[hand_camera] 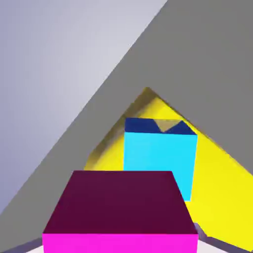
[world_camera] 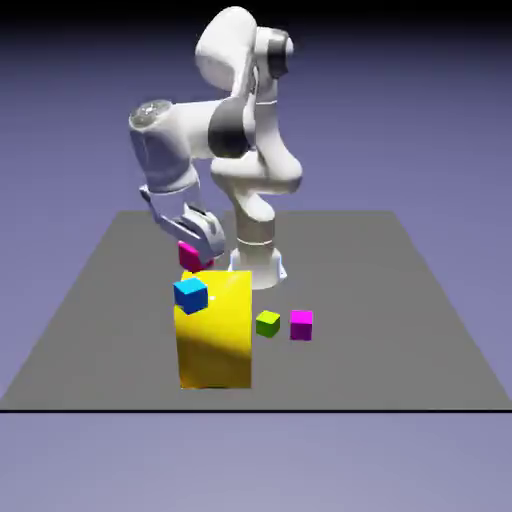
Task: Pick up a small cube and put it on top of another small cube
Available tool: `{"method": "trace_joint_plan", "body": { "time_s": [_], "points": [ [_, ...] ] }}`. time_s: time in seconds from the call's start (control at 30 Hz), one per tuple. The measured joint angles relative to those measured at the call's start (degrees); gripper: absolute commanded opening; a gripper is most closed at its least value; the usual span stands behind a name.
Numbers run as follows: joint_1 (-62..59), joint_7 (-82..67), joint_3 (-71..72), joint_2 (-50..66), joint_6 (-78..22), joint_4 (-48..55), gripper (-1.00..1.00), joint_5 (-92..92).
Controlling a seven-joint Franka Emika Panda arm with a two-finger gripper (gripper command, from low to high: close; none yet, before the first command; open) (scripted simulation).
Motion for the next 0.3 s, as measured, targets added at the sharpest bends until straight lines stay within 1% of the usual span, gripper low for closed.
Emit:
{"method": "trace_joint_plan", "body": {
  "time_s": [0.07, 0.1, 0.17, 0.3],
  "points": [
    [-0.73, -0.01, 0.01, 0.02, 0.12, -0.10, -1.00, 0.01],
    [-1.75, -0.01, 0.01, 0.02, 0.12, -0.10, 1.00, 0.01],
    [-4.28, 0.05, 0.00, 0.02, 0.08, -0.10, 1.00, -0.15],
    [-6.76, 0.66, -0.49, -1.79, -9.87, 8.02, 1.00, -0.79]
  ]
}}
